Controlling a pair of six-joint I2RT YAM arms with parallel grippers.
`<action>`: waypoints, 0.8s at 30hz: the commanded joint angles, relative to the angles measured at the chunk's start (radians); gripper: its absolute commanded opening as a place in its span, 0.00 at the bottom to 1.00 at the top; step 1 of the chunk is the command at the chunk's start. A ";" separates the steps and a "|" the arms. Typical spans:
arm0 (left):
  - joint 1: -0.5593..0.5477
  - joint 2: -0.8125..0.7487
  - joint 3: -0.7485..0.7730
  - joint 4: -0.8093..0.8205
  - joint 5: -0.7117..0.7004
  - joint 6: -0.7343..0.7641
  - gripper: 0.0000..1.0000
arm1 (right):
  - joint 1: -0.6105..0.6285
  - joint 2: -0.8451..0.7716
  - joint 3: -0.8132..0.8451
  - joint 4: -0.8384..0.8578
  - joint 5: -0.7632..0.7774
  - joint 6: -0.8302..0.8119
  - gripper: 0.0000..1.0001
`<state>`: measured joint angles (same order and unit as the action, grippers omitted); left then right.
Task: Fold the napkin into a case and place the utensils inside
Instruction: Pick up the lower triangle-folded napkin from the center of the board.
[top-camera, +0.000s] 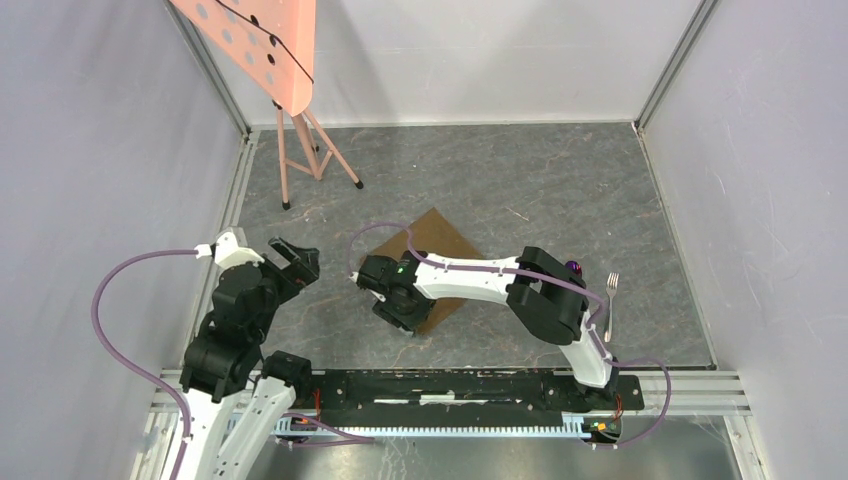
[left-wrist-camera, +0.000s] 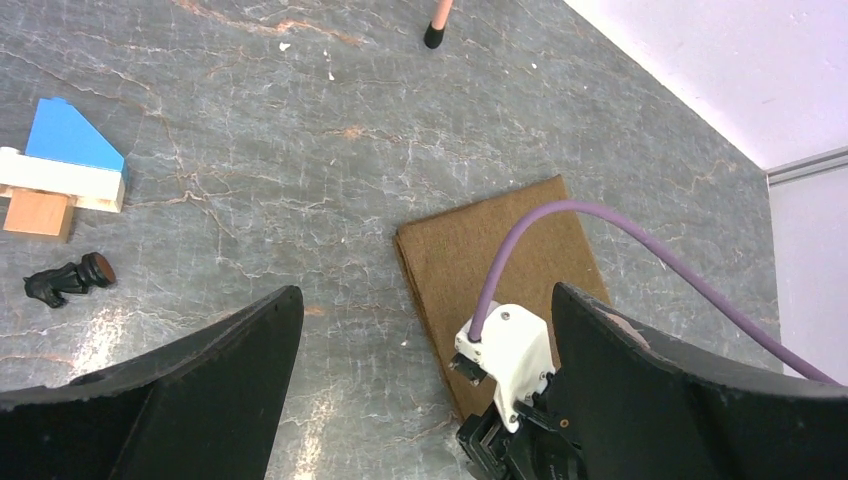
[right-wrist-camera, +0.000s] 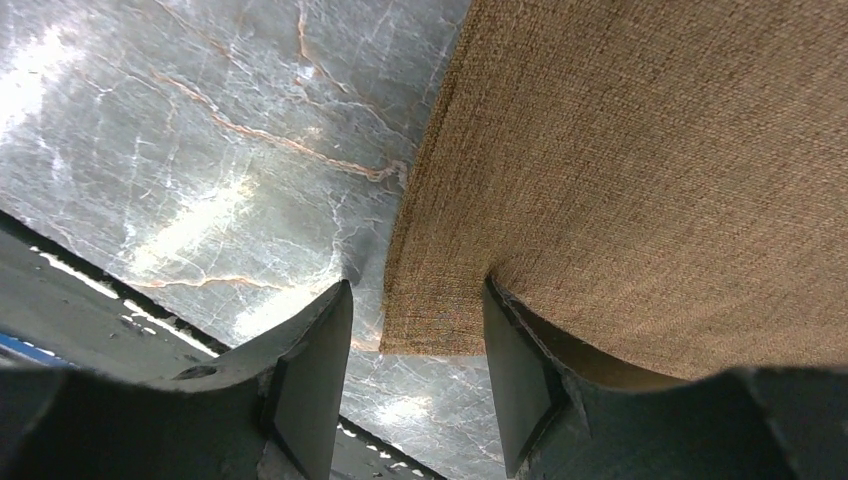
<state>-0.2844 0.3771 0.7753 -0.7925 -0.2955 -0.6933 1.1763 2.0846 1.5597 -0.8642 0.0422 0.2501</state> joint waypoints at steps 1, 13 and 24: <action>0.002 -0.014 0.044 -0.004 -0.030 0.052 1.00 | 0.008 0.027 0.030 -0.017 0.009 0.010 0.56; 0.003 -0.025 0.063 -0.017 -0.039 0.062 1.00 | 0.008 0.054 -0.084 0.089 0.090 -0.002 0.29; 0.002 0.045 0.045 -0.022 -0.016 -0.020 1.00 | -0.019 -0.182 -0.204 0.333 0.000 -0.046 0.00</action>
<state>-0.2844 0.3714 0.8032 -0.8234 -0.3126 -0.6804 1.1786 2.0159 1.4345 -0.7280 0.1284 0.2108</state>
